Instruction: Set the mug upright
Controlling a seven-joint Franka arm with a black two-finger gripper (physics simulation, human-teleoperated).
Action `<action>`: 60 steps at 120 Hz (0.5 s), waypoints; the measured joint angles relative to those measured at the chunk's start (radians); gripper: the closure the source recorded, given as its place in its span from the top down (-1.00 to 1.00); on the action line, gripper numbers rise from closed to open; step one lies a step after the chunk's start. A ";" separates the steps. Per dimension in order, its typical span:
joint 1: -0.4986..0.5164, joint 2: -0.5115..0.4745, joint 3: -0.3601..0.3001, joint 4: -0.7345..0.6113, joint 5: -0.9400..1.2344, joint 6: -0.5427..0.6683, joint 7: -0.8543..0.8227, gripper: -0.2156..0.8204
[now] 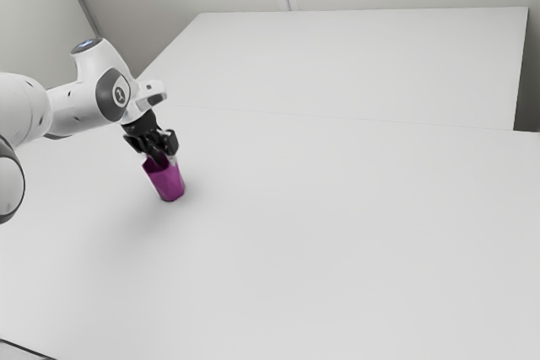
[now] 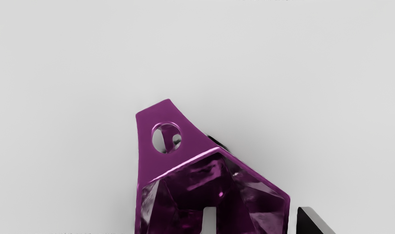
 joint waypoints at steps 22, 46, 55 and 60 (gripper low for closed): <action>0.000 -0.013 0.000 0.004 -0.002 0.003 -0.055 0.24; 0.002 -0.155 -0.006 0.135 0.006 -0.154 -0.098 0.43; 0.006 -0.167 -0.007 0.252 0.019 -0.274 -0.110 0.47; 0.004 -0.171 -0.007 0.318 0.034 -0.341 -0.117 0.49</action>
